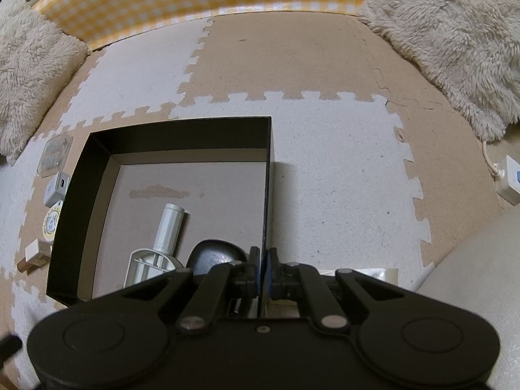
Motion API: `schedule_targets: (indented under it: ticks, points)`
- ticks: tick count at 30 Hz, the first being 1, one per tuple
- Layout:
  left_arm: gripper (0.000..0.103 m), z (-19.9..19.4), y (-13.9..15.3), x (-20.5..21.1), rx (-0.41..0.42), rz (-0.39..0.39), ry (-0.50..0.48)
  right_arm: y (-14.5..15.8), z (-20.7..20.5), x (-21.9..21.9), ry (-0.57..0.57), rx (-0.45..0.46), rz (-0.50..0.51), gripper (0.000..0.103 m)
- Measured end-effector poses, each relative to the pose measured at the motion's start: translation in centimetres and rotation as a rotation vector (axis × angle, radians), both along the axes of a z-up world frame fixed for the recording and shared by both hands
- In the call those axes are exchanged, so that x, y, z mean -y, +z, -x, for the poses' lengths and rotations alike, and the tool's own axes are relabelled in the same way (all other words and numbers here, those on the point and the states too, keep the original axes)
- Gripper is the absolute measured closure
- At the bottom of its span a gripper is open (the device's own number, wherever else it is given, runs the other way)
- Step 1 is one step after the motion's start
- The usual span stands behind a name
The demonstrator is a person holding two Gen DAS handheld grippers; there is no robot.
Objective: Organize rigid objects
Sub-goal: 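Withdraw the left tool toward the brown-and-white nail polish bottle, then close the left tool around the nail polish bottle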
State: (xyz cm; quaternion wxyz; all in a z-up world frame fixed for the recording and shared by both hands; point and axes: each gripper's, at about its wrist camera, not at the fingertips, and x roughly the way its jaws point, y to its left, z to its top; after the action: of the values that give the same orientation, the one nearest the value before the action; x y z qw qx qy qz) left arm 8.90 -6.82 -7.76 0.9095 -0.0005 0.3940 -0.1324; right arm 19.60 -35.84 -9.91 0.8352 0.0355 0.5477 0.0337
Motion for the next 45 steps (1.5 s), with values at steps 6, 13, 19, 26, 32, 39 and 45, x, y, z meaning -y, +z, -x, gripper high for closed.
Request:
schedule_targets:
  ticks: [6, 13, 19, 26, 32, 39, 45]
  points:
    - [0.0, -1.0, -2.1, -4.4, -0.046, -0.002, 0.218, -0.1, 0.1, 0.0, 0.0, 0.001, 0.002, 0.099]
    - [0.0, -1.1, -4.9, -7.1, -0.149, -0.065, 0.343, -0.1, 0.1, 0.0, 0.0, 0.002, 0.008, 0.099]
    - [0.0, -1.8, -6.8, -8.3, -0.176, -0.182, 0.419, -0.1, 0.1, -0.1, 0.002, 0.002, 0.013, 0.099]
    - [0.0, -3.4, -7.9, -10.0, -0.12, -0.218, 0.471, 0.0, 0.1, -0.4, 0.009, 0.002, 0.024, 0.099]
    - [0.0, -2.4, -7.2, -9.1, -0.104, -0.098, 0.327, 0.0, 0.1, -0.4, 0.007, 0.002, 0.022, 0.099]
    - [0.0, -2.6, -6.3, -7.0, -0.015, -0.029, 0.235, -0.1, 0.1, -0.4, 0.009, 0.003, 0.025, 0.099]
    - [0.001, -3.8, -6.6, -5.9, 0.025, -0.025, 0.216, -0.1, 0.1, -0.3, 0.01, 0.003, 0.026, 0.099]
